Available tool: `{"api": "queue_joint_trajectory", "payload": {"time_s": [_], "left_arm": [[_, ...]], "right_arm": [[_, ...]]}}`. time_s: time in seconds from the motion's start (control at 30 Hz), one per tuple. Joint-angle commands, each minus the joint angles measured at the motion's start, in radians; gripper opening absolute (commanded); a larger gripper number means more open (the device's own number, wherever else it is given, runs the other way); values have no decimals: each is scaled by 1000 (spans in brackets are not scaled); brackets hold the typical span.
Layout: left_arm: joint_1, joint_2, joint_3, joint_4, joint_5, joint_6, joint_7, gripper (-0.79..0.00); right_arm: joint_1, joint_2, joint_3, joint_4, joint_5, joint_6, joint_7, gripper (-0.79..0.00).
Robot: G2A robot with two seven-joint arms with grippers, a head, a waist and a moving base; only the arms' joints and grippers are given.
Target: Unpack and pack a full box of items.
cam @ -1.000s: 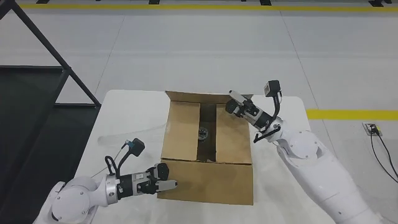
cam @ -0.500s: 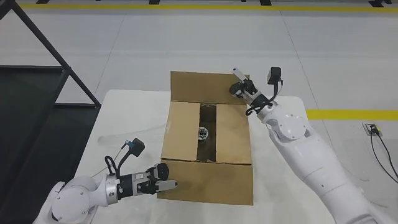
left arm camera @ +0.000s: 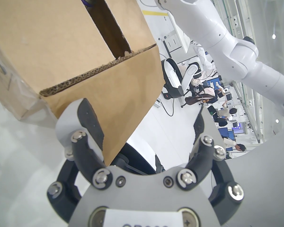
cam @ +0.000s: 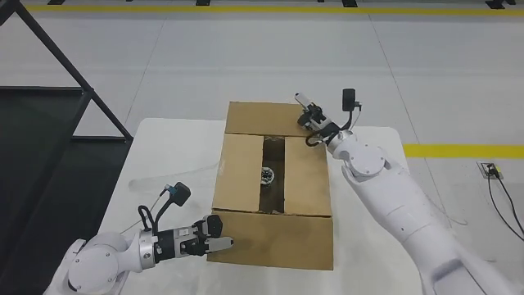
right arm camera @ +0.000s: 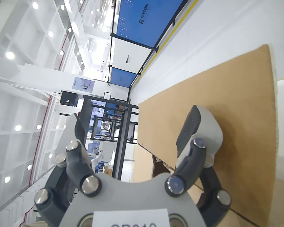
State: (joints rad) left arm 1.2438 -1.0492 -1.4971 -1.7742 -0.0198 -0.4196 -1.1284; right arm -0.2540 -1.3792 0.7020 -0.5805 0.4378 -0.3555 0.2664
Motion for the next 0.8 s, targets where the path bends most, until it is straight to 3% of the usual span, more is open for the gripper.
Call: {"api": "queue_joint_trajectory", "payload": {"time_s": [0.0, 0.47, 0.77], "left_arm": [[0, 0, 0, 0, 0, 0, 0, 0], [0, 0, 0, 0, 0, 0, 0, 0], [0, 0, 0, 0, 0, 0, 0, 0]], "right_arm": [[14, -12, -3, 30, -2, 10, 22, 0], [87, -62, 1, 159, -28, 86, 207, 0], [95, -78, 26, 193, -40, 46, 189, 0]]}}
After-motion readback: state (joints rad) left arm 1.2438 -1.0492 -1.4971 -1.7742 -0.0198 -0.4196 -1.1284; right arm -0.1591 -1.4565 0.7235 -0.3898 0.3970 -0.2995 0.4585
